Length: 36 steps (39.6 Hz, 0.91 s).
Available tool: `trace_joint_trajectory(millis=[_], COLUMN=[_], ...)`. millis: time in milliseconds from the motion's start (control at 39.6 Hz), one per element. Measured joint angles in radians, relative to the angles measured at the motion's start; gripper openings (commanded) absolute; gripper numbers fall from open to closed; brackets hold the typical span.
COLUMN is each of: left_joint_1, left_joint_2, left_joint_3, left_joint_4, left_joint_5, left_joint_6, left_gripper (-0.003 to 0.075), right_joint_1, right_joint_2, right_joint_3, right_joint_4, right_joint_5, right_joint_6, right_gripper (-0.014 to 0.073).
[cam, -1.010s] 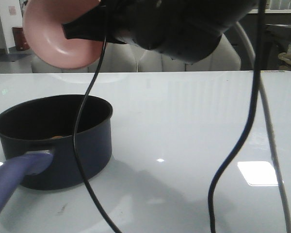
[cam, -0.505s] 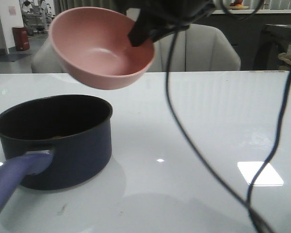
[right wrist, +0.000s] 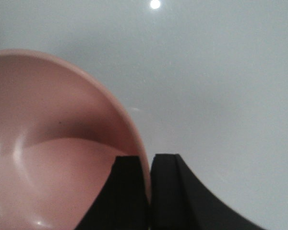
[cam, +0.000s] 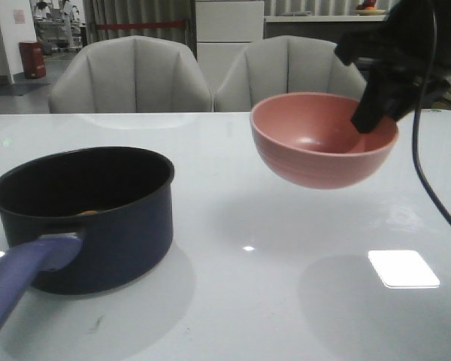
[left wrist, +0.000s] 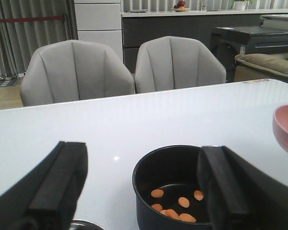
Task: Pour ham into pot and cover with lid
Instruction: 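Carry the empty pink bowl back and lower it onto the table, then open the right gripper and raise it away from the bowl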
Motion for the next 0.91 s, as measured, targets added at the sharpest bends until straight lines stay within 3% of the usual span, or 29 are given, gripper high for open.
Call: trace_joint_trajectory(millis=[278, 530, 909], left_joint_1=[0.000, 0.000, 0.000], left_joint_2=[0.000, 0.000, 0.000], left_joint_3=[0.000, 0.000, 0.000], left_joint_4=[0.000, 0.000, 0.000], left_joint_5=[0.000, 0.000, 0.000], left_joint_6=[0.000, 0.000, 0.000], left_gripper=[0.0522, 0.0522, 0.0522], right_joint_1=[-0.049, -0.050, -0.050], right_joint_2=[0.115, 0.159, 0.047], right_joint_3=[0.000, -0.002, 0.018], right_joint_4=[-0.006, -0.013, -0.027], right_joint_5=[0.024, 0.016, 0.022], right_joint_6=[0.007, 0.010, 0.010], right_gripper=[0.0143, 0.0379, 0.0390])
